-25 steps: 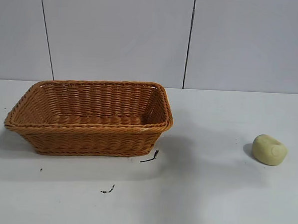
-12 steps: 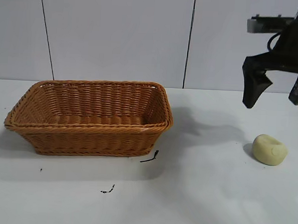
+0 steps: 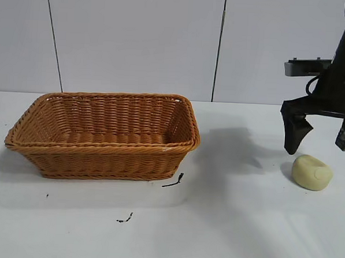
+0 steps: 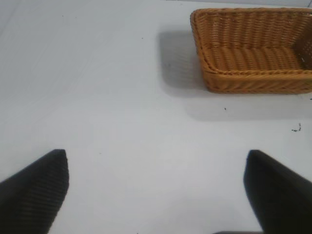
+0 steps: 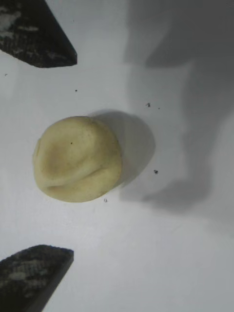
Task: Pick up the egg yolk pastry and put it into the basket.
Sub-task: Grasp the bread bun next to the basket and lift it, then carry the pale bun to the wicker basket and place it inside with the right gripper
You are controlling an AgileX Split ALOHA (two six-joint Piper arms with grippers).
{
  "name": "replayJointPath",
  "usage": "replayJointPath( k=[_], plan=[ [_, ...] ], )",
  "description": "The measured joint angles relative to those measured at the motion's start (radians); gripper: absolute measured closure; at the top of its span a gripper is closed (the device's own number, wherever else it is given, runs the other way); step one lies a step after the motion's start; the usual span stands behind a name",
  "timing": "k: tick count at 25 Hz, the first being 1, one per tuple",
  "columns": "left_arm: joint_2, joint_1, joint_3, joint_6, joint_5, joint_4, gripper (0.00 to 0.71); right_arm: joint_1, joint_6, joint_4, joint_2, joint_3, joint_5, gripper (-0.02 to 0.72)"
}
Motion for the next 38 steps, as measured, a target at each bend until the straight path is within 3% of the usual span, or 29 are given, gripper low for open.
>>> replayJointPath(
  k=[19, 22, 25, 28, 31, 38],
  plan=[
    [0.000, 0.000, 0.000, 0.000, 0.000, 0.000, 0.014, 0.000, -0.005, 0.024, 0.043, 0.000, -0.019, 0.046],
    [0.000, 0.000, 0.000, 0.000, 0.000, 0.000, 0.014, 0.000, -0.005, 0.024, 0.044, 0.000, 0.012, 0.148],
    [0.000, 0.000, 0.000, 0.000, 0.000, 0.000, 0.014, 0.000, -0.005, 0.023, 0.044, 0.000, 0.033, 0.354],
    [0.000, 0.000, 0.000, 0.000, 0.000, 0.000, 0.014, 0.000, -0.005, 0.024, 0.044, 0.000, 0.035, 0.510],
    [0.000, 0.000, 0.000, 0.000, 0.000, 0.000, 0.014, 0.000, -0.005, 0.024, 0.044, -0.001, 0.035, 0.551],
    [0.000, 0.000, 0.000, 0.000, 0.000, 0.000, 0.014, 0.000, -0.005, 0.024, -0.002, -0.002, 0.039, 0.559]
  ],
)
